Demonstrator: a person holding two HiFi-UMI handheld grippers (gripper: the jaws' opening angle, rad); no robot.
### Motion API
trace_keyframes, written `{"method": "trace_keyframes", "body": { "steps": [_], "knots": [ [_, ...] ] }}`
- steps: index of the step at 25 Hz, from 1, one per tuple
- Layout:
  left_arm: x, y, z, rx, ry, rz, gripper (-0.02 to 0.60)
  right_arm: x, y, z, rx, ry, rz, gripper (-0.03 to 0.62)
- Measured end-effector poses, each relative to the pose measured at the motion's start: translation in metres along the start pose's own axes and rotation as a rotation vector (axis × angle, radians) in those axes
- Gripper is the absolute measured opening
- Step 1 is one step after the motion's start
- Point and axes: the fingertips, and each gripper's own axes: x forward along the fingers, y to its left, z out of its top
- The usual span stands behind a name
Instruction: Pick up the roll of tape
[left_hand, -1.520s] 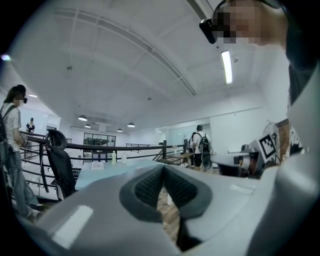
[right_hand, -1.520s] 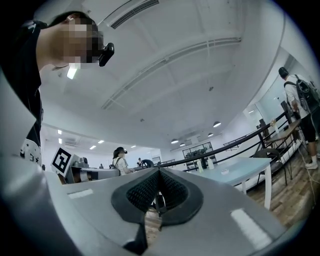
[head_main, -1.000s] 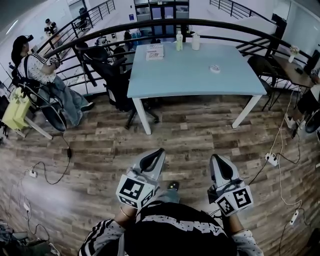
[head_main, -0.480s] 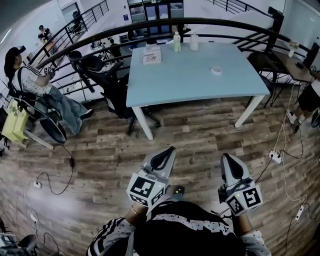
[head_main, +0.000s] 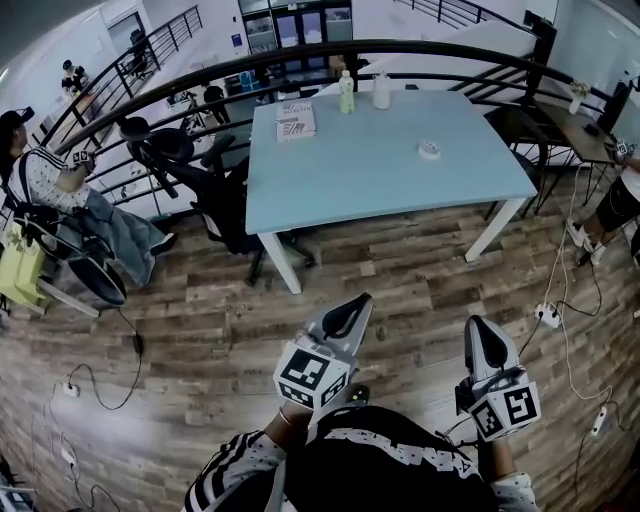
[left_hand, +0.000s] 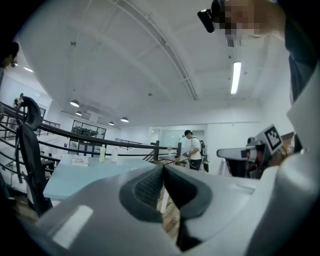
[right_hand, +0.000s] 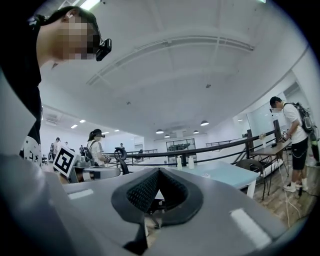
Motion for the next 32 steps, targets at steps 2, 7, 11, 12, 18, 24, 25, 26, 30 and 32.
{"method": "trace_keyframes", "body": {
  "steps": [2,7,11,12,18,24,25,26,30,32],
  "knots": [
    [0.008,0.006,-0.002,-0.01,0.0,-0.017,0.0,0.006,-0.007,0.001,0.0,0.001,-0.025,0.005],
    [0.022,0.023,-0.01,-0.018,0.014,-0.038,0.0,0.026,-0.012,-0.001,0.0,0.006,-0.05,0.005],
    [0.027,0.038,-0.01,-0.027,0.014,-0.035,0.0,0.042,-0.01,-0.002,-0.001,0.018,-0.045,0.005],
    [0.028,0.041,-0.009,-0.028,0.008,-0.032,0.0,0.045,-0.01,0.0,-0.006,0.016,-0.044,0.005],
    [0.025,0.05,-0.01,-0.033,-0.005,-0.026,0.0,0.052,-0.005,0.004,-0.031,0.013,-0.044,0.005],
    [0.025,0.058,-0.013,-0.043,-0.005,-0.023,0.0,0.061,-0.003,0.002,-0.034,0.026,-0.037,0.005],
    [0.025,0.061,-0.015,-0.044,-0.006,-0.018,0.0,0.064,-0.003,0.001,-0.034,0.03,-0.032,0.005],
    [0.025,0.064,-0.015,-0.044,-0.008,-0.011,0.0,0.068,-0.003,0.0,-0.035,0.032,-0.026,0.005],
    [0.023,0.084,-0.014,-0.048,-0.016,0.049,0.0,0.09,-0.003,0.002,-0.045,0.034,0.02,0.005],
    [0.021,0.093,-0.012,-0.046,-0.015,0.083,0.0,0.102,-0.004,0.005,-0.043,0.032,0.044,0.005]
  ]
}}
